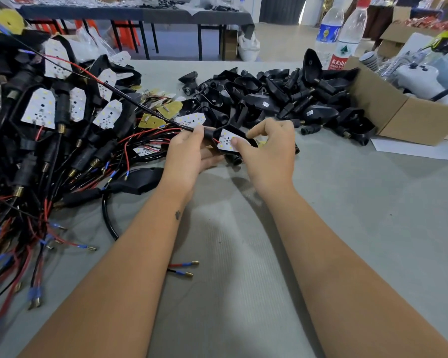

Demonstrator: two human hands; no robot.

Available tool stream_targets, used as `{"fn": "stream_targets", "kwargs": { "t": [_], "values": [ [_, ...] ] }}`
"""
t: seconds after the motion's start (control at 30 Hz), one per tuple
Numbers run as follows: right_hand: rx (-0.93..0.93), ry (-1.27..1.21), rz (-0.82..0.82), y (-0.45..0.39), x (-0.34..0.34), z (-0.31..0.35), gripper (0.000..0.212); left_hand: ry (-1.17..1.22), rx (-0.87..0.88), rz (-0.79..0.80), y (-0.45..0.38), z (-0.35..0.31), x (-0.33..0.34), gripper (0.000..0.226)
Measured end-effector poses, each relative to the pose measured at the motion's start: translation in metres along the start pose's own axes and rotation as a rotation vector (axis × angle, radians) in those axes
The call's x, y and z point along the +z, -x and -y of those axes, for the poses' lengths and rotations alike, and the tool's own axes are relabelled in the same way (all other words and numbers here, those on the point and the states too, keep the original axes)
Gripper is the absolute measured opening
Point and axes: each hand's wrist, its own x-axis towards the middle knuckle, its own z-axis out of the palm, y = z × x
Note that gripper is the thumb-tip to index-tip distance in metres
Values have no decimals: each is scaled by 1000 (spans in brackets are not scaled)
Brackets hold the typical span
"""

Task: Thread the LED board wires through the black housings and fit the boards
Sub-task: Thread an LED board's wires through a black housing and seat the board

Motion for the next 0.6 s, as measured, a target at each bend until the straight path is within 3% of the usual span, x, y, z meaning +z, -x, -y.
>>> {"fn": "stream_targets", "kwargs": {
  "t": [0.07, 0.3, 0.37, 0.47, 0.6],
  "values": [
    [-31, 12, 6, 0, 0, 1, 32, -25, -4, -37, -1, 1, 0, 24],
    [-47, -140, 338, 5, -2, 8, 25, -36, -66, -125, -1, -6, -2, 34],
    [-18, -290, 409, 7, -3, 12, 28, -67, -52, -123, -2, -9, -4, 28],
    [178, -545, 427, 4, -5, 15, 34, -223, -36, -29, 3, -14, -2, 32],
    [272, -507, 382, -4, -7, 11, 37, -625, 91, 278, 15, -12, 7, 38]
  ]
}}
